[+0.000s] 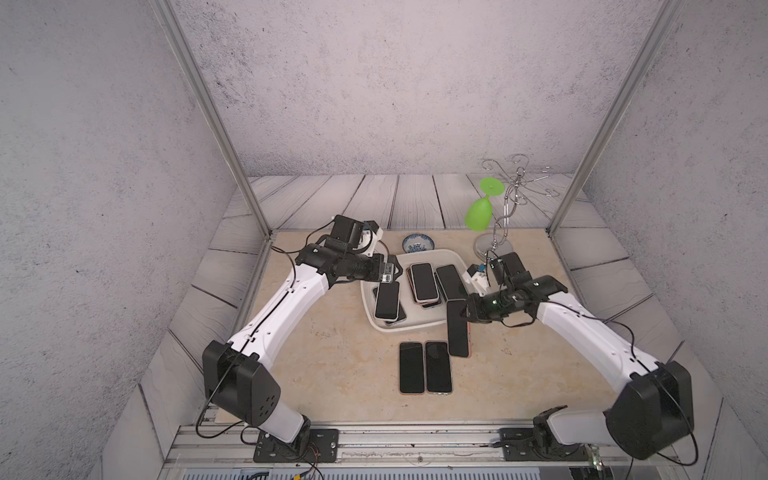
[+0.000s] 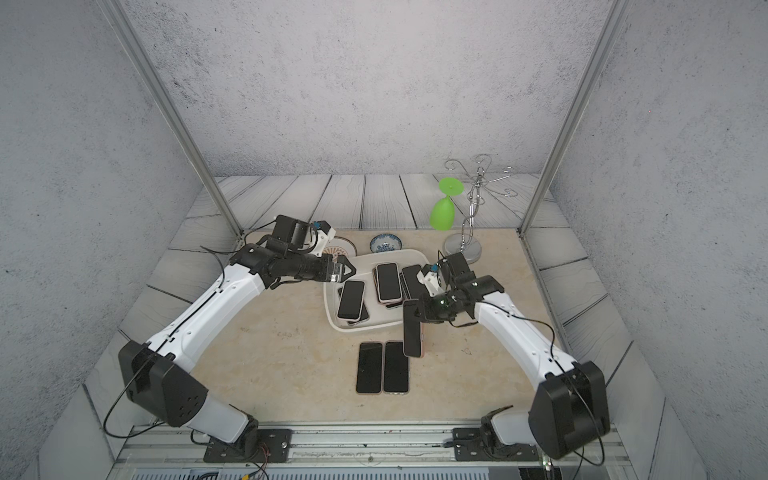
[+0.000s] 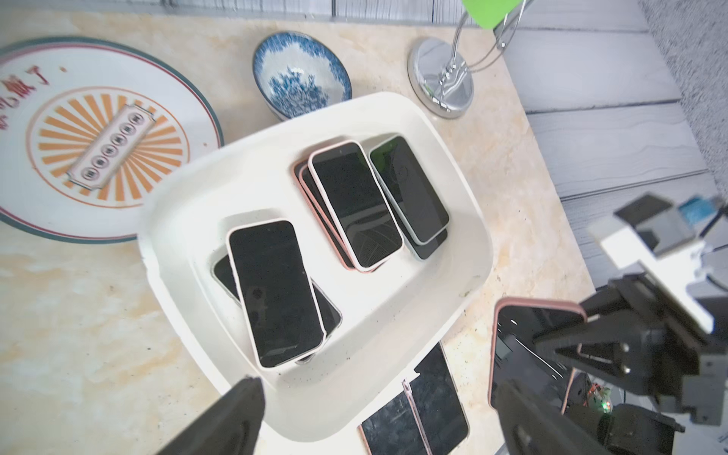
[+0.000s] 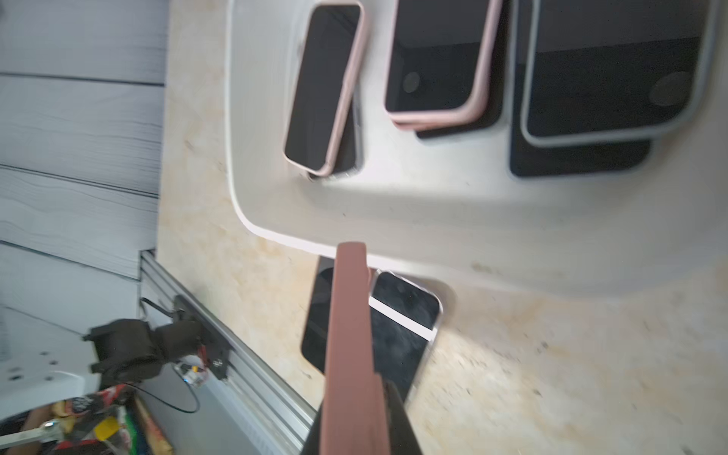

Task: Take the phone out of the storage box
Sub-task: Place the phone at the center of the board.

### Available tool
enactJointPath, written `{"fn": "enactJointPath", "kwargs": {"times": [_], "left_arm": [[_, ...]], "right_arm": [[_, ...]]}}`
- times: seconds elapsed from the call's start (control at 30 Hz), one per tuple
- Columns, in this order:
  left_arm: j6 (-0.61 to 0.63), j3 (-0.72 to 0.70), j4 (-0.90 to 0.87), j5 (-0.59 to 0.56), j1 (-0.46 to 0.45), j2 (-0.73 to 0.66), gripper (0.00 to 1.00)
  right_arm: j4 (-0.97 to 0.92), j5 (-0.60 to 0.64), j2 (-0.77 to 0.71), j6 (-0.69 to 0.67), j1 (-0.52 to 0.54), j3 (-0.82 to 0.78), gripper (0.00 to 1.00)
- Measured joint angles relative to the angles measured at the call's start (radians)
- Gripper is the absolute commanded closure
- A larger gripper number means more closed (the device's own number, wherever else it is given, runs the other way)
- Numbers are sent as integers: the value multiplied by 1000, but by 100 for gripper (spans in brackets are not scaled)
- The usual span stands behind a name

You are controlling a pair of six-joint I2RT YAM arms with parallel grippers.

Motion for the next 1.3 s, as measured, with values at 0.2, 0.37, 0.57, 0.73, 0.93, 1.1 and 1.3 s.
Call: {"fn": "enactJointPath", "kwargs": {"times": [0.2, 0.37, 0.57, 0.73, 0.93, 1.1, 1.3], "left_arm": [[-21, -38, 37, 0, -4, 51, 2], [-25, -69, 39, -2, -2, 64, 2], [-24, -71, 44, -5, 10, 63, 2], [-22, -81, 48, -9, 18, 63, 2], [-21, -83, 50, -10, 18, 63, 2], [-18, -83, 49, -16, 19, 64, 2], [-17, -83, 40, -27, 19, 67, 2]], "right_arm": [[-16, 87, 65, -5, -11, -144, 100], [68, 65, 175, -2, -18, -164, 100], [157, -18, 218, 16, -18, -190, 100], [204, -48, 215, 26, -22, -223, 100], [315, -112, 213, 38, -58, -273, 91], [365, -149, 215, 45, -88, -294, 68], [385, -150, 206, 42, -107, -311, 47]]}}
